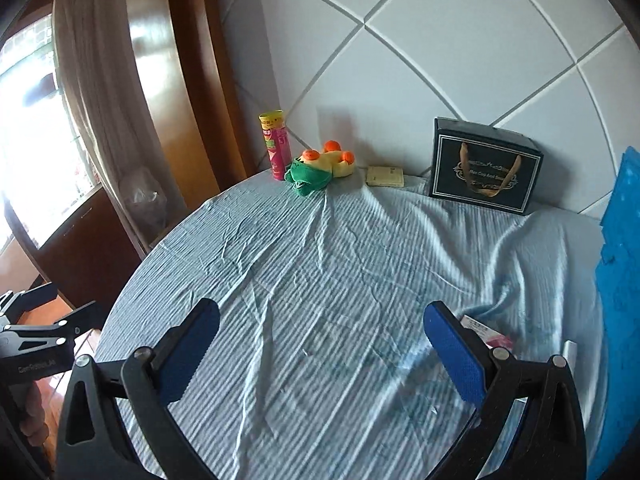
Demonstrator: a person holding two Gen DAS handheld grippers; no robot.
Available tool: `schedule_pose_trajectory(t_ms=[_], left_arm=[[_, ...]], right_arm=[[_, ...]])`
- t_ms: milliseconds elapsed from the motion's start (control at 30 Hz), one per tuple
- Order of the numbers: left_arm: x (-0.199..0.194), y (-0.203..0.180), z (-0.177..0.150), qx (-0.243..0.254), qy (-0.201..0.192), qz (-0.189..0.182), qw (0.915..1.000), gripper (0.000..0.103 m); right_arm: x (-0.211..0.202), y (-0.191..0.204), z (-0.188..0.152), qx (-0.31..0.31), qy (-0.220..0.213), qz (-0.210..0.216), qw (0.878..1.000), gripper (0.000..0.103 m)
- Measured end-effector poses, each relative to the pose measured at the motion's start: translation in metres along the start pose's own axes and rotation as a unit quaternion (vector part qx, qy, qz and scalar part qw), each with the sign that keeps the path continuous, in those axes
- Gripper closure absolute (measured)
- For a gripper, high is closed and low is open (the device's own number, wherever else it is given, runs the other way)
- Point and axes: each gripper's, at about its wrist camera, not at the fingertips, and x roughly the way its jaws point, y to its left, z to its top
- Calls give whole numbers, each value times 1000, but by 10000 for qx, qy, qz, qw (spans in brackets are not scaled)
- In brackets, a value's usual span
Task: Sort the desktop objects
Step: 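Move both open tools back over the table toward the duck plush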
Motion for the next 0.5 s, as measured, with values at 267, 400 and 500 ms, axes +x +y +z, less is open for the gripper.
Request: schedule_pose_trajectory(t_ms=[267,400,500], left_arm=[[107,8,105,55,219,-343,9992,1],[160,-2,157,320,191,-559,9977,3],[204,-16,186,497,239,-754,9956,5]], right_arm=[[88,17,88,-78,276,-23,9996,0],[146,17,130,70,556,-121,9984,0],[189,11,151,156,743,-330,9966,0]])
